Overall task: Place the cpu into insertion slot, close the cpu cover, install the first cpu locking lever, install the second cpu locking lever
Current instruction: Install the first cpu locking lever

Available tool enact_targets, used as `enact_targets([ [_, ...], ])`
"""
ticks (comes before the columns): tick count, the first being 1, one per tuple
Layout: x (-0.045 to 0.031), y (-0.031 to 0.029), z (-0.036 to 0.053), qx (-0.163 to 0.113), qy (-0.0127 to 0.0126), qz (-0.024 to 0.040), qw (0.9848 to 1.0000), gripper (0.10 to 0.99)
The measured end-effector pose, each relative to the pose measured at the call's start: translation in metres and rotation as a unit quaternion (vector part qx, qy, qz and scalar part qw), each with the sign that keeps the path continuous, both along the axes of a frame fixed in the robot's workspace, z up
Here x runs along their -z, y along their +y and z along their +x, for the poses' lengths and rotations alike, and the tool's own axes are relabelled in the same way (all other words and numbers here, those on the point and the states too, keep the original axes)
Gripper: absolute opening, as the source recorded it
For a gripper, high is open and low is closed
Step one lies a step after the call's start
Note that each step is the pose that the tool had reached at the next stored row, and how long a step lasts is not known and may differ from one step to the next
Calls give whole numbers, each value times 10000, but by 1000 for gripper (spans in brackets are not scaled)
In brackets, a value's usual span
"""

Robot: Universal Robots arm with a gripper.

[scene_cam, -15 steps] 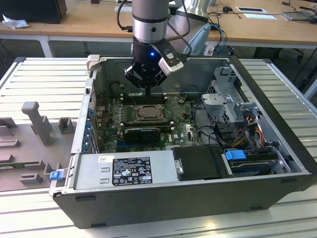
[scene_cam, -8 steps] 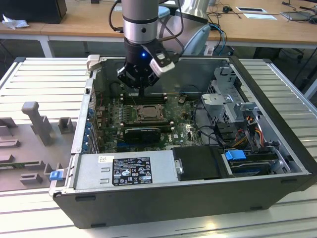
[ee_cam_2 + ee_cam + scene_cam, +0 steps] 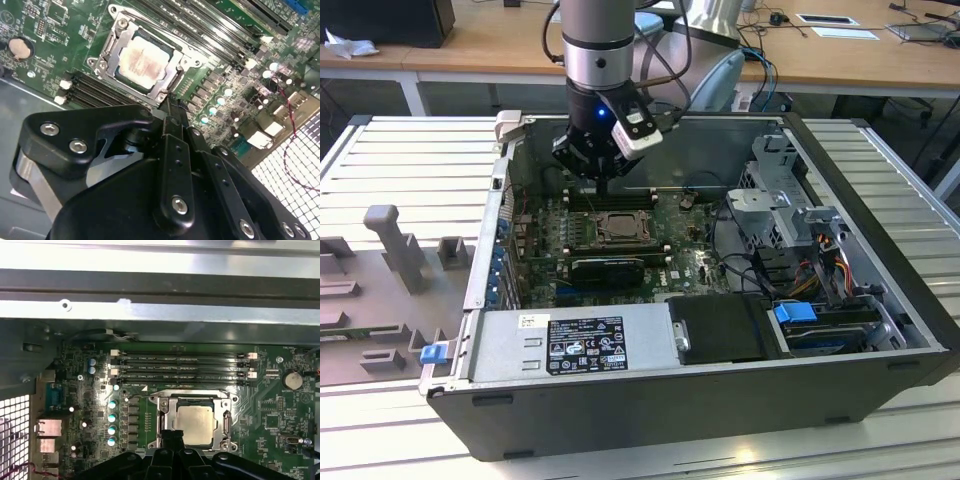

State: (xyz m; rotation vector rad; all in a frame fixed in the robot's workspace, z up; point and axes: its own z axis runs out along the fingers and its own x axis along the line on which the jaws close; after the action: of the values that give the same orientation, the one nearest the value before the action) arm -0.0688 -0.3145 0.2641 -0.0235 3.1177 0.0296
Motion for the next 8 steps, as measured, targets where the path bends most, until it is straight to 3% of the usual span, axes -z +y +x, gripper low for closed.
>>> enact_targets([
  [8,0,0,-72,0,-2,0,10000,106],
])
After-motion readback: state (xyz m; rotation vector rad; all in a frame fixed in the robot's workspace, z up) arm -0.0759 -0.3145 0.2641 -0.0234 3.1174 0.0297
